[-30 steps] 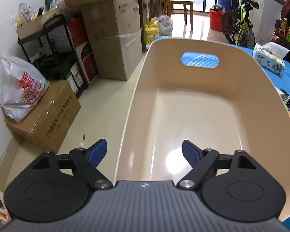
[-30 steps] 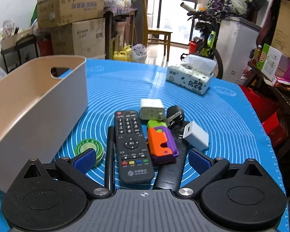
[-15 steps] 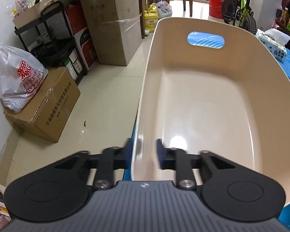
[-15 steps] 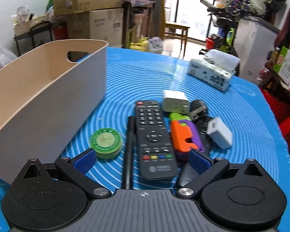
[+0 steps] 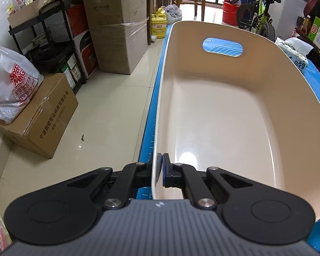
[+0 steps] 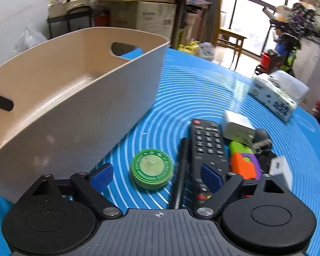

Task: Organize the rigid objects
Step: 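Move the left tool over the beige bin while the right tool approaches the green tin, then close the right gripper on the green ointment tin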

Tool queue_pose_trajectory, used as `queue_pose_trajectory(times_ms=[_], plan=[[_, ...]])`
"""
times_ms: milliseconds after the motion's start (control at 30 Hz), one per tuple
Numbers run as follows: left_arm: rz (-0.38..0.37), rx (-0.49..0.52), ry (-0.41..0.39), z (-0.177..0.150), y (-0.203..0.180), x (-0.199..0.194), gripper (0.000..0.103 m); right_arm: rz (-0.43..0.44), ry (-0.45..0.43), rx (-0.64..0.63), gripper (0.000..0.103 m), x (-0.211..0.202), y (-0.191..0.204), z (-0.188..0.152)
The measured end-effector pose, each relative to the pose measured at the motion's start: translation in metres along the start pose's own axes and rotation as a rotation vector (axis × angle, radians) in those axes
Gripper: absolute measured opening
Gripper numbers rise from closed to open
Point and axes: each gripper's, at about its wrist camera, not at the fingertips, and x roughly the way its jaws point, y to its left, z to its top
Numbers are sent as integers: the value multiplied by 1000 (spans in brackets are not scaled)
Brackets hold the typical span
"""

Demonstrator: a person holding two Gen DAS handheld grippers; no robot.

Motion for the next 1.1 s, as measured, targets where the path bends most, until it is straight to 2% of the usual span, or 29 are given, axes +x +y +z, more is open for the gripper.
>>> queue_pose_trajectory(times_ms=[433,533,767,833,1100], plan=[[-20,-7,0,1,8,3,4,39,18,-88,69,22,9,5],[-21,-4,-2,0,8,3,5,29,18,-110,69,26,12,4],[-20,-5,-2,-1,8,3,4,76,18,-74,67,29,1,4],[-20,-6,-2,0,8,4,4,87,14,-53,53,29,-2,3],[-13,1,4,-1,7,4,5,30,-21,-31,53,19,-2,1]])
